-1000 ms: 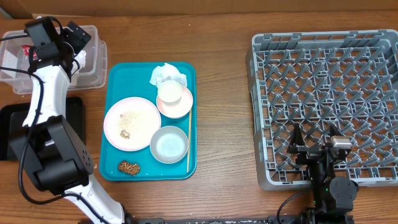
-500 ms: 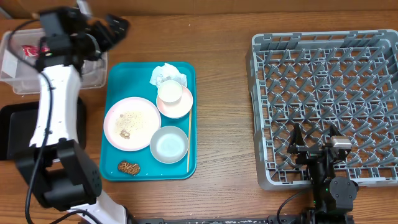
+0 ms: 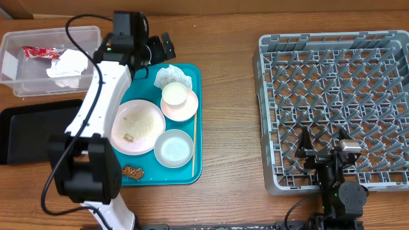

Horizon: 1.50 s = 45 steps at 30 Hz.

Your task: Sort waste into correct bins and load items into the dishwasher

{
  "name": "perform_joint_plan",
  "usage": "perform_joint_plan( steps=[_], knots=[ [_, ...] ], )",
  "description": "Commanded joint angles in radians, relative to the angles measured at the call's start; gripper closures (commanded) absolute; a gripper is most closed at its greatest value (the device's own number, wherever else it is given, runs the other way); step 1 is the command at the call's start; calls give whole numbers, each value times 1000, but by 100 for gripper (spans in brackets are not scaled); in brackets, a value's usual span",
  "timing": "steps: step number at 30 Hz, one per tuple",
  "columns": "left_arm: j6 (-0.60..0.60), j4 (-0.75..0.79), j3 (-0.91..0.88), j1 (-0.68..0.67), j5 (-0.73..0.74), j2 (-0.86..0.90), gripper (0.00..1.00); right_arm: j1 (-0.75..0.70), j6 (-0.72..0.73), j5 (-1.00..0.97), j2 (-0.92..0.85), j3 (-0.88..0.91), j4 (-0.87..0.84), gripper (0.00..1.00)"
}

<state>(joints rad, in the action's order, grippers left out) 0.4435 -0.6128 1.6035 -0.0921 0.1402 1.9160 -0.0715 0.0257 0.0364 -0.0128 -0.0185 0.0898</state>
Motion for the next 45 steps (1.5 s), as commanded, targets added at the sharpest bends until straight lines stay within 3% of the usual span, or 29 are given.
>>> perform_joint_plan(
  steps=[1, 19, 21, 25, 28, 30, 31, 45],
  knots=[
    [60, -19, 3, 1, -65, 66, 0, -2, 0, -10, 10, 11, -6, 0],
    [58, -26, 3, -25, -63, 283, 1, -2, 0, -10, 10, 11, -6, 0],
    [54, -23, 3, -26, -62, 283, 13, -2, 0, -10, 10, 11, -6, 0],
    [51, -10, 3, -26, -62, 283, 53, -2, 0, -10, 10, 11, -6, 0],
    [51, -3, 5, -26, -62, 283, 71, -2, 0, -10, 10, 11, -6, 0],
    [51, -9, 16, -26, -61, 281, 91, -2, 0, -10, 10, 11, -6, 0],
    [51, -18, 28, -26, -61, 281, 96, -2, 0, -10, 10, 11, -6, 0],
    [51, -280, 557, 55, -120, 281, 96, -2, 0, -10, 10, 11, -6, 0]
  ],
)
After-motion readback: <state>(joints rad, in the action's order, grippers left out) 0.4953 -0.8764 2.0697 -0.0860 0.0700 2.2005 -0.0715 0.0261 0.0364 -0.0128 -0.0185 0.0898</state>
